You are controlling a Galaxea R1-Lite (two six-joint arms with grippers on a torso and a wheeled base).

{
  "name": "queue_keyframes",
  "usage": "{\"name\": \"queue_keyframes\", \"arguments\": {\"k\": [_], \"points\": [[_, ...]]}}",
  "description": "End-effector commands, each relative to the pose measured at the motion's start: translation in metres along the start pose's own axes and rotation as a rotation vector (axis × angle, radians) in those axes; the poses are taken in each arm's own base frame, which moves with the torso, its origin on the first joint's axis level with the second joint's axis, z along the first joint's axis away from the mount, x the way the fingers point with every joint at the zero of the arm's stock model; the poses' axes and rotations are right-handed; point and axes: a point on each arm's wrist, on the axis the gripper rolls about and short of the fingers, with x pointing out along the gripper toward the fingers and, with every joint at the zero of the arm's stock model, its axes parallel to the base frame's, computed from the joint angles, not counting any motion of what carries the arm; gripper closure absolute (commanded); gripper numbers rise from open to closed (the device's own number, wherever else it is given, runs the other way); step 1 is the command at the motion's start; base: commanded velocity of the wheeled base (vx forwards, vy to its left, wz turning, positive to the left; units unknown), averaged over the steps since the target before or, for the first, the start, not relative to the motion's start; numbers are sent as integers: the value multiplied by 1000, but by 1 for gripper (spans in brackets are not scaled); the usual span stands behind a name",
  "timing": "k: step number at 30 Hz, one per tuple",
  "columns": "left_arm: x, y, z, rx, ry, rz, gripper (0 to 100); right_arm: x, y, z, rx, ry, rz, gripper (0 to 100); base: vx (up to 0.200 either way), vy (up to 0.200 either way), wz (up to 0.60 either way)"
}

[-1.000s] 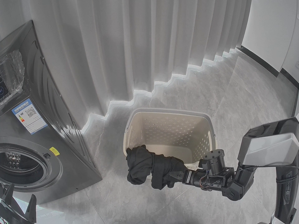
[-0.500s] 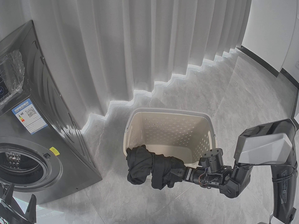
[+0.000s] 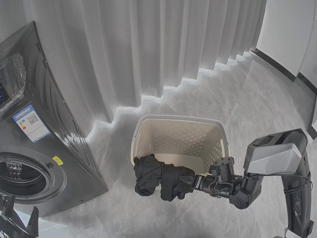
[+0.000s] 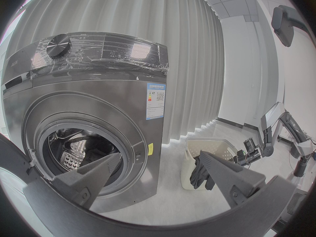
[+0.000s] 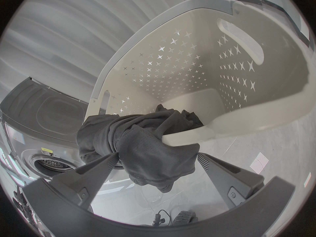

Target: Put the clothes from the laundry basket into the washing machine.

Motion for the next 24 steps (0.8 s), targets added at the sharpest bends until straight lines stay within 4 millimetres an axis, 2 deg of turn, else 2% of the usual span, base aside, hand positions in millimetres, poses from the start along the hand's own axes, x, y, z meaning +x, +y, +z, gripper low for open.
{"name": "queue_keyframes", "arguments": {"k": [1,6,7,18,24], "points": [[0,0,-4,0,-1,0,0,4,-5,2,7,-6,-8,0,0,0,0],[0,0,-4,0,1,0,0,6,-6,3,10,-13,-8,0,0,0,0],[0,0,-4,0,-1,0,0,7,-6,4,9,-16,-5,100,0,0,0],[0,0,-4,0,-1,0,0,8,-5,5,7,-40,14,100,0,0,0],[0,0,-4,0,-1,0,0,-7,1,2,-7,-55,49,100,0,0,0]]}}
